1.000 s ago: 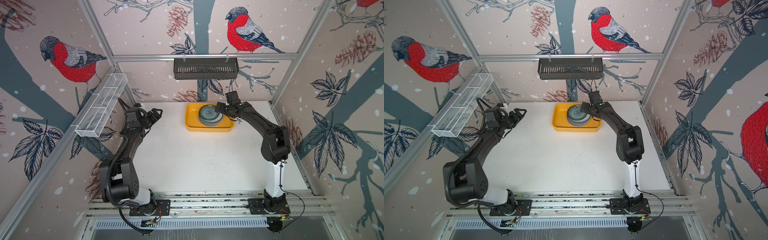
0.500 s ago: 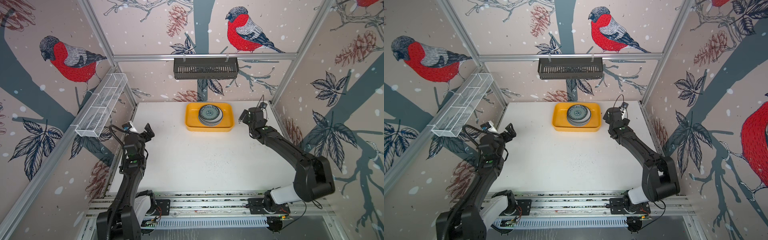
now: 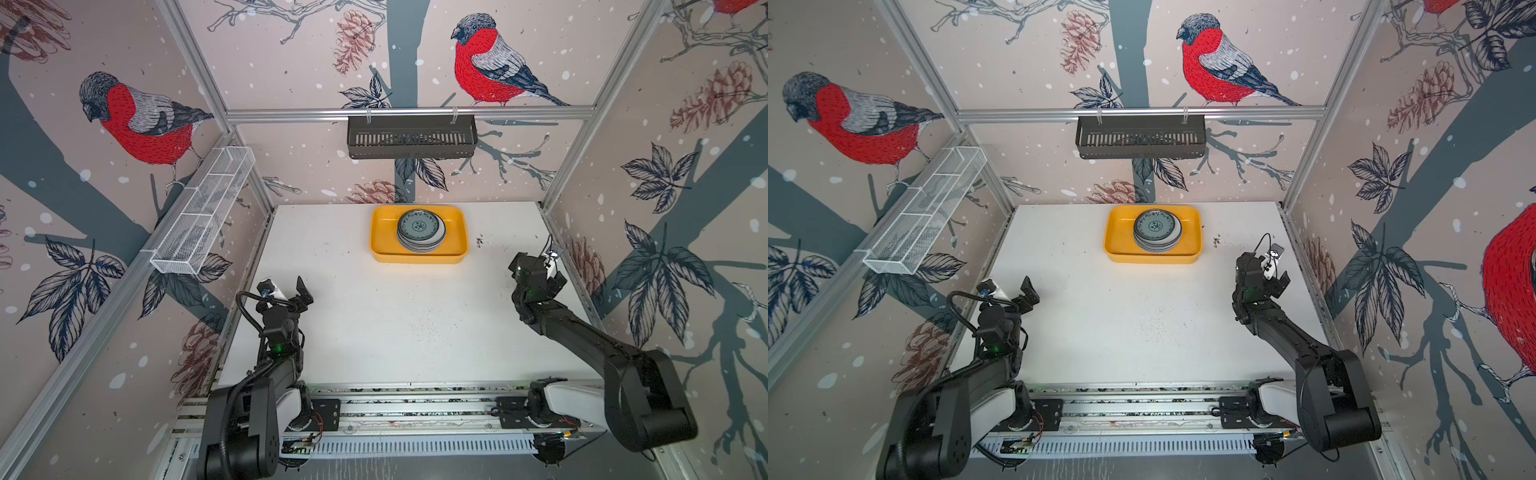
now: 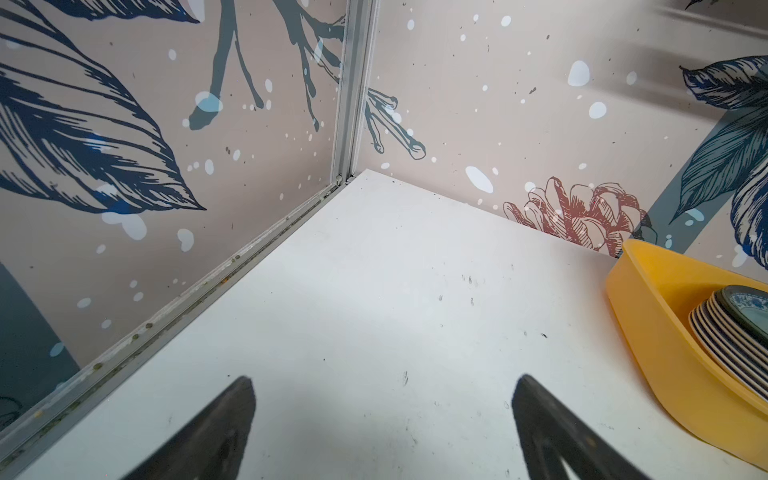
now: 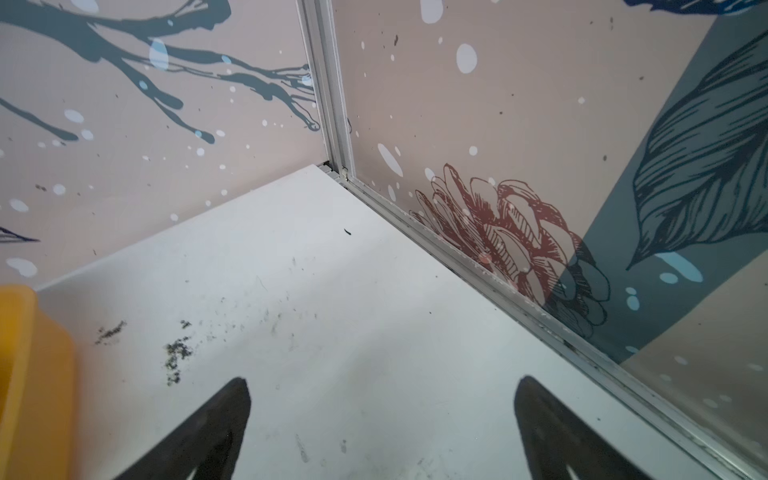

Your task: Place the plates into the plastic bin on the countertop

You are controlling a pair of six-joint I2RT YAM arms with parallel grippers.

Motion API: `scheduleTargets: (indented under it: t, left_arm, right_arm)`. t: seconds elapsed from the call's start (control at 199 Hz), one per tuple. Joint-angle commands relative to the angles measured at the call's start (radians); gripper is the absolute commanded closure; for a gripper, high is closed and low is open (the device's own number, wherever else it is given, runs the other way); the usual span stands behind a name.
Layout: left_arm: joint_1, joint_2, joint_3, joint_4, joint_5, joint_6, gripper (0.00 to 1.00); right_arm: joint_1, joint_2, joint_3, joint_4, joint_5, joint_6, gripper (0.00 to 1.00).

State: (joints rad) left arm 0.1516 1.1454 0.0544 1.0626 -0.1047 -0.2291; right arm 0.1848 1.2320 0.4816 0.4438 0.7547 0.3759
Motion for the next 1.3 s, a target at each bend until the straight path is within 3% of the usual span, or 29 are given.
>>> scheduleTargets:
  t: [0.0, 0.181, 0.297, 0.513, 0.578, 0.754, 0.85, 0.96, 1.297]
  left_arm:
    - [-0.033, 0.084, 0.008, 0.23, -0.033, 0.044, 0.03]
    - [-0.084, 0.33, 0.016, 0.465, -0.036, 0.11, 0.04]
    - [-0.097, 0.442, 0.003, 0.608, -0.014, 0.133, 0.01]
    - [-0.097, 0.399, 0.121, 0.329, 0.082, 0.166, 0.01]
    - [-0.098, 0.406, 0.127, 0.333, 0.083, 0.167, 0.01]
    - [-0.097, 0.404, 0.134, 0.313, 0.083, 0.166, 0.01]
    - [-0.098, 0.405, 0.135, 0.314, 0.082, 0.168, 0.01]
    - [-0.099, 0.406, 0.139, 0.307, 0.08, 0.169, 0.01]
    - [-0.111, 0.404, 0.142, 0.296, 0.054, 0.175, 0.01]
  right_arm:
    - [-0.026, -0.004, -0.063, 0.217, -0.03, -0.123, 0.0]
    - [-0.09, -0.021, -0.175, 0.39, -0.182, -0.134, 0.0]
    - [-0.101, 0.012, -0.238, 0.575, -0.256, -0.209, 0.0]
    - [-0.103, 0.118, -0.232, 0.634, -0.3, -0.258, 0.0]
    - [-0.108, 0.159, -0.245, 0.687, -0.311, -0.255, 0.01]
    - [-0.113, 0.329, -0.327, 1.02, -0.352, -0.29, 0.01]
    - [-0.132, 0.27, -0.296, 0.855, -0.396, -0.257, 0.01]
    - [-0.153, 0.309, -0.309, 0.944, -0.446, -0.26, 0.01]
    - [-0.143, 0.305, -0.305, 0.929, -0.421, -0.266, 0.0]
